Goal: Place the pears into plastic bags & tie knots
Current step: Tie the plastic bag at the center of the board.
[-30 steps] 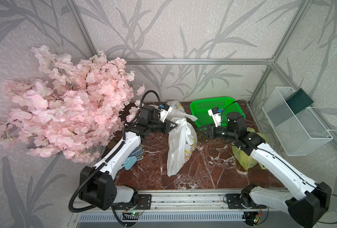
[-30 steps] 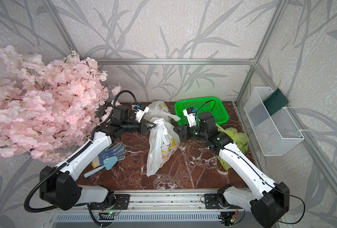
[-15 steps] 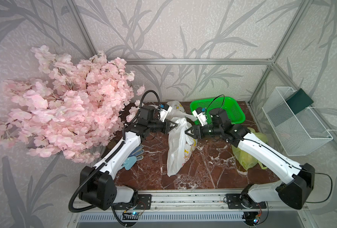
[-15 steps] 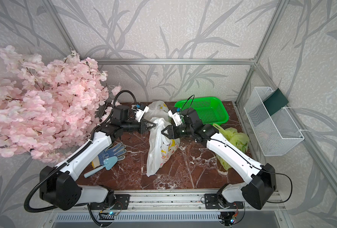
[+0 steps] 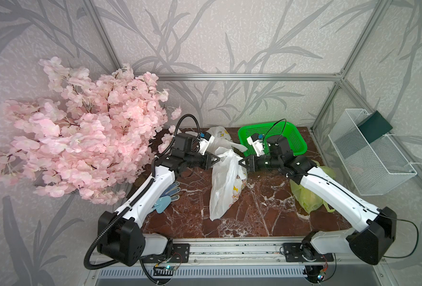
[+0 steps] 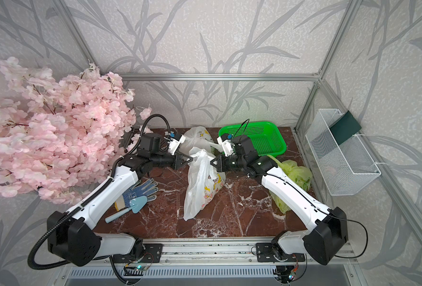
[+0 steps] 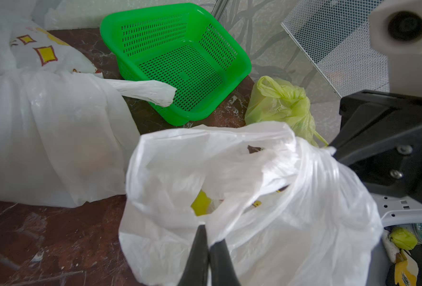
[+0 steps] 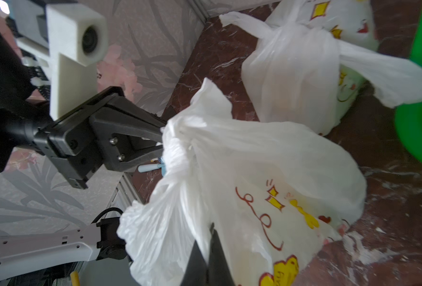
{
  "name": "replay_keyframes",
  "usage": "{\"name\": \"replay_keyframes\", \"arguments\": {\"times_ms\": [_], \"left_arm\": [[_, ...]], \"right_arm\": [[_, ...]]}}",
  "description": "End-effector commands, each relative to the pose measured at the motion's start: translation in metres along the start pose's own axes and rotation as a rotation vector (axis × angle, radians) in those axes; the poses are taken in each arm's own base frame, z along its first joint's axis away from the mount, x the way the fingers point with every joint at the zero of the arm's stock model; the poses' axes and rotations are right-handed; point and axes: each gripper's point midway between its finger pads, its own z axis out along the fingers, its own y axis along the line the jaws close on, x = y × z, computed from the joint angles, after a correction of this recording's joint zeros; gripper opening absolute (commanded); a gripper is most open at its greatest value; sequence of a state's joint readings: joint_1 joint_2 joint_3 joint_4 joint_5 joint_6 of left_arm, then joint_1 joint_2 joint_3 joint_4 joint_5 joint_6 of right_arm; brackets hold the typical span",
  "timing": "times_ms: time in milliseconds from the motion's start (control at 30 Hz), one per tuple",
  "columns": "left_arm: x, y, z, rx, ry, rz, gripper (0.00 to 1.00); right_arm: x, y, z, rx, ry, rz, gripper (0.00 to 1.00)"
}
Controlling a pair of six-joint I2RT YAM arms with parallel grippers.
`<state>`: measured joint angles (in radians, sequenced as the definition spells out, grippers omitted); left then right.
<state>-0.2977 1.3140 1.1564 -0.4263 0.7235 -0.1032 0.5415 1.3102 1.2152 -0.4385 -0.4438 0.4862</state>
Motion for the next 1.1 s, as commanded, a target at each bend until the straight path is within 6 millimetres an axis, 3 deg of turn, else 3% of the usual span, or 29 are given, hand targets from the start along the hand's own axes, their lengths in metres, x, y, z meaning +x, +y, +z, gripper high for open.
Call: {"name": "replay_keyframes", "arguments": {"times_ms": [0, 200, 467, 567, 667, 767, 833, 867, 900, 967, 1067], "left_arm": [[-0.007, 0.009, -0.033, -0.1, -0.043, 0.018, 0.0], [0.027, 0.045, -0.045, -0.228, -0.008, -0.076, 0.0], [0.095, 0.11, -0.046, -0.45, 0.12, -0.259, 0.0], [0.111, 0.127, -0.053, -0.514, 0.165, -0.303, 0.0], [0.115, 0.133, -0.059, -0.557, 0.178, -0.305, 0.0], [0.106, 0.128, -0.058, -0.526, 0.151, -0.3, 0.0], [0.092, 0.11, -0.05, -0.407, 0.117, -0.258, 0.0], [0.084, 0.097, -0.046, -0.337, 0.097, -0.252, 0.0], [0.075, 0.082, -0.044, -0.262, 0.076, -0.252, 0.02], [0.057, 0.053, -0.046, -0.155, 0.035, -0.226, 0.29], [0.044, 0.044, -0.065, -0.216, -0.031, -0.187, 0.49]], "right_arm": [[0.011, -0.032, -0.026, 0.12, 0.001, 0.011, 0.0], [0.019, -0.086, -0.047, 0.231, -0.024, 0.105, 0.0], [0.034, -0.184, -0.063, 0.396, -0.075, 0.339, 0.0], [0.044, -0.217, -0.079, 0.519, -0.075, 0.408, 0.0], [0.047, -0.236, -0.097, 0.604, -0.105, 0.462, 0.0], [0.045, -0.235, -0.1, 0.609, -0.108, 0.452, 0.0], [0.043, -0.226, -0.095, 0.564, -0.098, 0.434, 0.0], [0.039, -0.218, -0.092, 0.537, -0.092, 0.406, 0.06], [0.035, -0.207, -0.089, 0.512, -0.083, 0.369, 0.22], [0.029, -0.184, -0.089, 0.501, -0.056, 0.287, 0.53], [0.02, -0.177, -0.113, 0.574, -0.091, 0.26, 0.6]]}}
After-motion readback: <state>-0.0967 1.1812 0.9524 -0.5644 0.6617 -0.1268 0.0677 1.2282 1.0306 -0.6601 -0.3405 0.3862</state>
